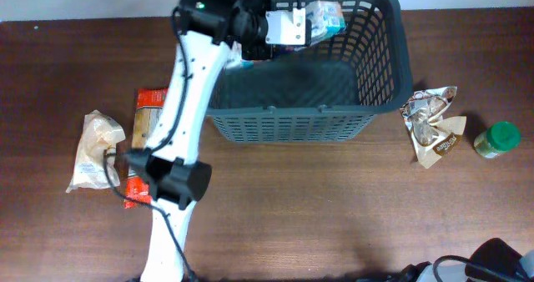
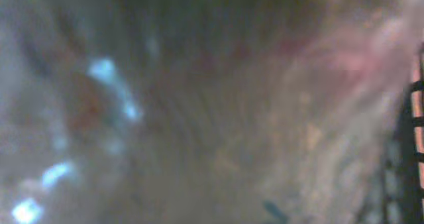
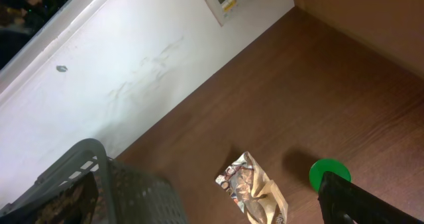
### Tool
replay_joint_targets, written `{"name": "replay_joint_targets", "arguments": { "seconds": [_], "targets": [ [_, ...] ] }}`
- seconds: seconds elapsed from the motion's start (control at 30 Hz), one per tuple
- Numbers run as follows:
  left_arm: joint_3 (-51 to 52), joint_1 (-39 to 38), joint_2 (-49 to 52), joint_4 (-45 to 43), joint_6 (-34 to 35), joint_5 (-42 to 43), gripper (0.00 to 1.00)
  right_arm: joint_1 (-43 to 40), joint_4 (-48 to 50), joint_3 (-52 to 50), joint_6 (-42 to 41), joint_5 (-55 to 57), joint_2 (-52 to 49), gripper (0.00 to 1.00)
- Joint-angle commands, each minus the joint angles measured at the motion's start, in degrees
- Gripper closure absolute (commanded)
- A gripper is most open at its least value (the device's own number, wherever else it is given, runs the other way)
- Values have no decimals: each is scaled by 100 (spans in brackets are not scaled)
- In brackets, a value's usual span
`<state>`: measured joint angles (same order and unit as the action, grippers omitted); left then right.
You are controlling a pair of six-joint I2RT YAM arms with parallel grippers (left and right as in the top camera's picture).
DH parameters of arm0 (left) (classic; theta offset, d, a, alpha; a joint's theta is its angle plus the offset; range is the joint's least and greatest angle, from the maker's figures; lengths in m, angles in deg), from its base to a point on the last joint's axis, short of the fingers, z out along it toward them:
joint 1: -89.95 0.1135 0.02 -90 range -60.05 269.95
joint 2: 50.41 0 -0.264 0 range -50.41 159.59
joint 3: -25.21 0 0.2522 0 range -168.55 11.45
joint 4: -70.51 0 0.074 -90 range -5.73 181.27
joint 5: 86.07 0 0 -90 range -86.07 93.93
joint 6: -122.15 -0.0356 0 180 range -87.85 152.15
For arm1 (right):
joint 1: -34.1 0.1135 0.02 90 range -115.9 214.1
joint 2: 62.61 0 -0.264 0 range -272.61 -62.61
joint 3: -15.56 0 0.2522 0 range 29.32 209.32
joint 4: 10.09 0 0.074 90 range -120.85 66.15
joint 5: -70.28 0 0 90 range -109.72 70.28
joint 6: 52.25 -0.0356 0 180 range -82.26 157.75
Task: Pack container
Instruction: 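Lower the tissue boxes into the basket and open the left gripper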
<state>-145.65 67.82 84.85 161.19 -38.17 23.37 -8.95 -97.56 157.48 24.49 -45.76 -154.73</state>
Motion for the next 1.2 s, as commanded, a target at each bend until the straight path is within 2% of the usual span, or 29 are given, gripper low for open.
{"name": "replay_joint_targets", "arguments": {
  "seconds": [0.0, 0.27, 0.47, 0.5, 0.53, 0.6, 0.63, 0.83, 1.03, 1.1, 1.17],
  "targets": [
    [-37, -103, 203, -225, 509, -437, 98, -11, -4, 37, 31, -9, -35, 1],
    [-37, -398, 835, -393, 669, -1427, 98, -11, -4, 37, 31, -9, -35, 1],
    [-37, -535, 1178, -684, 785, -1506, 98, -11, -4, 37, 31, -9, -35, 1],
    [-37, -535, 1198, -739, 896, -1499, 92, -11, -4, 37, 31, -9, -35, 1],
    [-28, -535, 1209, -780, 1023, -1497, 72, -11, -4, 37, 31, -9, -35, 1],
    [-26, -535, 1204, -824, 1309, -1499, 16, -11, -4, 37, 31, -9, -35, 1],
    [-31, -535, 1185, -828, 1412, -1502, 1, -11, -4, 37, 31, -9, -35, 1],
    [-118, -522, 496, -531, 2833, -1694, 1, -11, -4, 37, 31, -9, -35, 1],
    [-450, -446, -898, 435, 3276, -1805, 1, -11, -4, 37, 31, -9, -35, 1],
    [-448, -348, -1314, 494, 3939, -1971, 1, -11, -4, 37, 31, -9, -35, 1],
    [-448, -87, -1784, 579, 4951, -2135, 1, -11, -4, 37, 31, -9, -35, 1]
  ]
}}
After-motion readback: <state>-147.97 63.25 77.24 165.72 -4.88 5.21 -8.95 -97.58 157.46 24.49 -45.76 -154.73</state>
